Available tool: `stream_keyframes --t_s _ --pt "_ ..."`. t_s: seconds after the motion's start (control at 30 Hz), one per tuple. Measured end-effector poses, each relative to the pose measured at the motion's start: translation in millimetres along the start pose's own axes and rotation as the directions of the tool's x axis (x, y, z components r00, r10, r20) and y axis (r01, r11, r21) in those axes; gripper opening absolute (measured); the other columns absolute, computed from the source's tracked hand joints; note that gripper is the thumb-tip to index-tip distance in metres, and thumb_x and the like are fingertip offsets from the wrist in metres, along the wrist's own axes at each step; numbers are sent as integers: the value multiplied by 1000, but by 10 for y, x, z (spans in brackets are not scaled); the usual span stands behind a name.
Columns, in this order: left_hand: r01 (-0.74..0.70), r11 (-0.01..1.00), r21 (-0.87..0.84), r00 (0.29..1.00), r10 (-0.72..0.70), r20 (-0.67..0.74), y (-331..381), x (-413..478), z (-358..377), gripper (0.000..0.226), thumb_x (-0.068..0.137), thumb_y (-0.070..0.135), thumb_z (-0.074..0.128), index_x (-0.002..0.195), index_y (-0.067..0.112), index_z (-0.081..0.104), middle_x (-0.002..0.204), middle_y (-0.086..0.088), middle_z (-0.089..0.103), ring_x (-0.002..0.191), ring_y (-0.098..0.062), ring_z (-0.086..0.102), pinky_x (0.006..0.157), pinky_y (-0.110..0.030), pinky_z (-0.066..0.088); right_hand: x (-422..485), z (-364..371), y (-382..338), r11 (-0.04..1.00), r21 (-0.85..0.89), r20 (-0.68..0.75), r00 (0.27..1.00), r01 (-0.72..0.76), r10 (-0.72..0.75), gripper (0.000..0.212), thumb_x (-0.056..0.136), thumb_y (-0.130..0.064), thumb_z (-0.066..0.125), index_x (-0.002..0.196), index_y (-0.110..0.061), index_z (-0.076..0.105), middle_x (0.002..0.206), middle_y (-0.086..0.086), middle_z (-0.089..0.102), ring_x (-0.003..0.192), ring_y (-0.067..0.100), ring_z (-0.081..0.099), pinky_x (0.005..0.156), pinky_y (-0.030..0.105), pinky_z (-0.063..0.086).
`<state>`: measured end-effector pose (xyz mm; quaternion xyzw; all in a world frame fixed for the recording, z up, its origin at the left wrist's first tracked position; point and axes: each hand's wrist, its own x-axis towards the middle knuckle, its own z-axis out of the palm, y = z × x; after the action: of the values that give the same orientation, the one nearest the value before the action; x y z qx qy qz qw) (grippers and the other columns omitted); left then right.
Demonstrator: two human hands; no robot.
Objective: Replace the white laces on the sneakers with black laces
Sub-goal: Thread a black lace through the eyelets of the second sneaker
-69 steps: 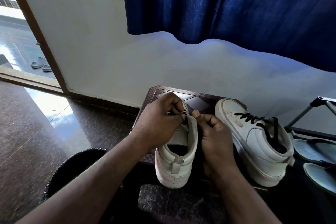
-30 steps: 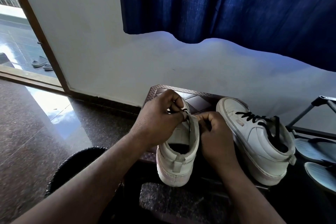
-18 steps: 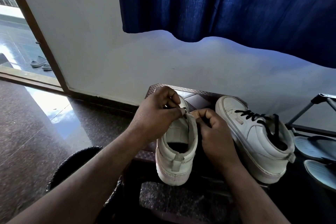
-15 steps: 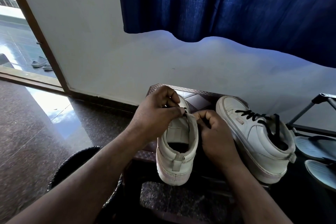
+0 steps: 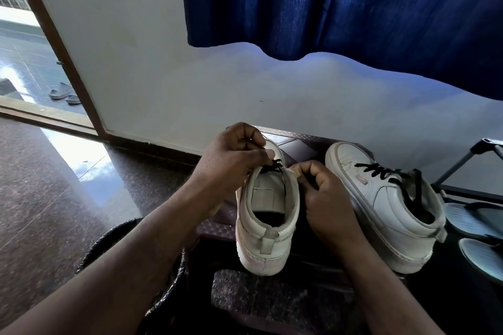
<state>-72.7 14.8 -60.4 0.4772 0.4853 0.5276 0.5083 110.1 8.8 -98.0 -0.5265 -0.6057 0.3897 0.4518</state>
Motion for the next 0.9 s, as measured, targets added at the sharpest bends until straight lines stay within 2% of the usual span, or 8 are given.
stream_keyframes --t_s 0.1,0.23,0.33,0.47,0.6,0.73,0.8,0.9 --pt "7 1000 1 1000 -7 -7 -6 31 -54 19 88 0 77 94 12 62 80 -12 72 79 -24 67 79 -39 48 34 -40 54 984 -180 -21 1000 5 -9 15 99 -22 68 83 -23 67 89 -3 70 82 16 63 78 37 53" --pt "9 1000 11 1000 -9 -4 -19 42 -102 18 89 1 77 94 12 63 87 -18 72 82 -26 69 82 -40 49 64 -104 82 949 -310 -80 996 -55 32 16 94 -24 71 79 -21 68 90 -2 69 87 18 63 86 42 52" --pt "15 1000 2 1000 -15 20 -20 46 -101 18 90 2 76 94 13 63 89 -18 72 82 -25 69 83 -39 51 36 -113 24 977 -210 -101 995 -22 1 14 93 -21 73 81 -23 69 87 -7 72 87 11 64 85 35 51" --pt "10 1000 1 999 -10 34 -15 44 -83 20 80 13 80 91 16 63 84 -12 73 83 -24 67 85 -40 49 -12 -53 -62 990 -79 -103 987 117 -124 14 96 -17 72 98 -30 70 96 -18 72 92 -1 66 81 11 48" --pt "4 1000 1 999 -4 52 -24 39 -85 17 83 10 77 92 15 63 83 -11 73 83 -25 68 86 -41 49 -31 -41 -62 988 -50 -23 989 147 -148 12 101 -17 64 98 -23 75 100 -9 75 97 7 69 85 23 54" --pt "0 1000 12 999 -1 53 -28 38 -75 17 90 2 75 92 13 63 81 -10 72 83 -25 67 85 -40 51 -42 -63 -53 981 -105 -22 985 165 -169 18 97 -5 65 88 -19 71 94 -9 74 89 5 67 79 18 52" --pt "6 1000 18 999 -7 50 -30 35 -67 17 92 -2 72 92 12 62 79 -9 71 81 -24 66 82 -37 51 -27 -61 -22 968 -190 -6 986 163 -167 16 96 -5 65 87 -19 69 93 -8 71 89 8 65 78 20 50" --pt "11 1000 28 999 -12 50 -43 32 -69 15 91 -2 71 93 11 63 81 -12 73 79 -22 66 76 -31 51 35 -72 92 877 -455 30 987 152 -156 12 94 -15 68 83 -18 68 94 -7 65 93 21 60 84 38 49"
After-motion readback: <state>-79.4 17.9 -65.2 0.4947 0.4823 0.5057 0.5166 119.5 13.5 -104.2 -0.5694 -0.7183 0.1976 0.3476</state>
